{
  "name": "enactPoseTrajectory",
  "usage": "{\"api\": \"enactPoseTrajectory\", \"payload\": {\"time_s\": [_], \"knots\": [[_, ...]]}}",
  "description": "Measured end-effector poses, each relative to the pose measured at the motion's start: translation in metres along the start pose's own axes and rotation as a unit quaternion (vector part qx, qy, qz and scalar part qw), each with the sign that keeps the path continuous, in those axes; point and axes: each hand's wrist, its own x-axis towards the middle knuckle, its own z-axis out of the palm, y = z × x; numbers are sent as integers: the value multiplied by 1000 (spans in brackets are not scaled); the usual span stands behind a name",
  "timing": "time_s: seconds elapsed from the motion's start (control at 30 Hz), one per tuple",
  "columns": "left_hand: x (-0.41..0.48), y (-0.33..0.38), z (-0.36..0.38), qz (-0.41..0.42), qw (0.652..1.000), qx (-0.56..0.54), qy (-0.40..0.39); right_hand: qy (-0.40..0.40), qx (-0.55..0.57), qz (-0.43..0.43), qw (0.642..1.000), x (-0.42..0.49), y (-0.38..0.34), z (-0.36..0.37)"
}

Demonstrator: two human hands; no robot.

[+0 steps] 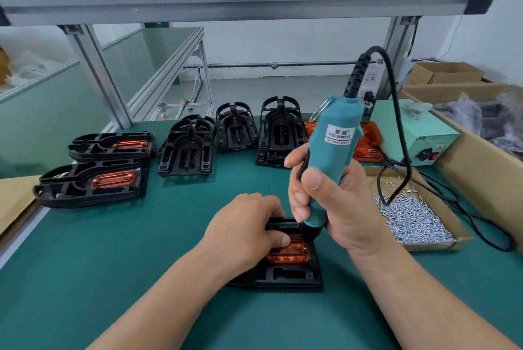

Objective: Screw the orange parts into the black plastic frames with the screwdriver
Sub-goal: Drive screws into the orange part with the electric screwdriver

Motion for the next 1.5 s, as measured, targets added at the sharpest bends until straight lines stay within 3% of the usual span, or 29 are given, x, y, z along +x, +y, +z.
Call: {"api": "enactPoseTrajectory", "payload": {"time_s": [0.53, 0.7, 0.8, 0.93, 1.13, 1.23, 1.33, 1.5], "knots": [[-2, -7, -2, 23, 999, -13, -20, -4, -72, -41, 997, -5, 0, 4], [-2, -9, -3, 31, 999, -3, -12, 26, -24, -77, 996, 3, -11, -2], [-3, -11, -4, 24, 999, -8, -20, 92, 38, -84, 992, 8, -16, -16], [-5, -12, -7, 21, 999, 2, -33, 239, 100, -82, 962, 14, -19, -46], [-4, 2, -6, 30, 998, 42, 42, 374, 159, -122, 906, 13, -24, -90], [1, 23, -5, 94, 990, 48, 91, 412, 177, -141, 883, 11, -26, -104], [8, 52, 0, 167, 983, 22, 80, 443, 189, -147, 864, 10, -28, -112], [33, 97, 17, 281, 953, 92, 69, 477, 191, -164, 842, 8, -31, -119]]}}
